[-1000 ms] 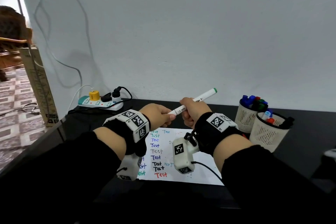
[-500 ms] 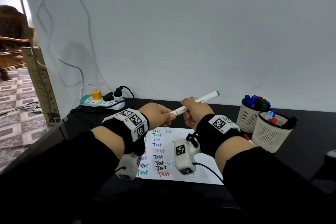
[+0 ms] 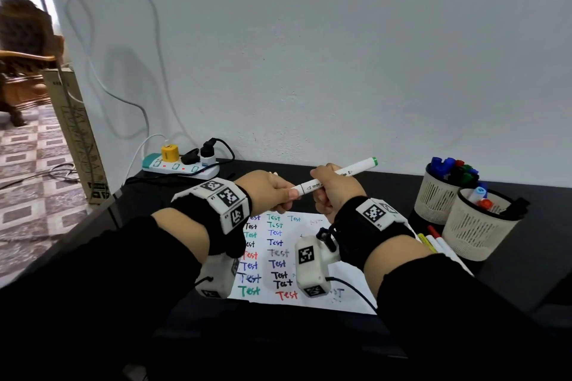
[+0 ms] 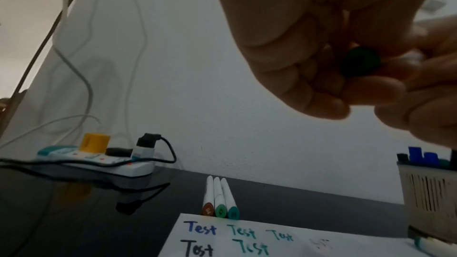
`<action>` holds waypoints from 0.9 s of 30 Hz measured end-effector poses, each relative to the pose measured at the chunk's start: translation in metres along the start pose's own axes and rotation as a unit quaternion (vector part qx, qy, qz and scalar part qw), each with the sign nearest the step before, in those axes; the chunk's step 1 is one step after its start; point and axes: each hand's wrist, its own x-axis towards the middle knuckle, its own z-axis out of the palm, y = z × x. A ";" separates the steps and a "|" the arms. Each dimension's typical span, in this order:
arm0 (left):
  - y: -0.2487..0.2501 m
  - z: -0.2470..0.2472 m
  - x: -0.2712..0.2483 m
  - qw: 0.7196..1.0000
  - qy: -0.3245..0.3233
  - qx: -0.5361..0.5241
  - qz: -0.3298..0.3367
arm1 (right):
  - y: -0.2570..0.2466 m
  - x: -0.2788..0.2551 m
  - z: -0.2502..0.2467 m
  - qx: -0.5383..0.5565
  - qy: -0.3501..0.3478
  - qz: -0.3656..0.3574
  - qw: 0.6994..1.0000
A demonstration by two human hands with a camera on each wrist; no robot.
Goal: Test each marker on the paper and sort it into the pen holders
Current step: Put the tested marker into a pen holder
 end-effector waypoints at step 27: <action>-0.038 0.004 0.029 0.990 0.065 0.121 -0.044 | 0.027 0.047 -0.026 -0.021 0.102 0.086 0.991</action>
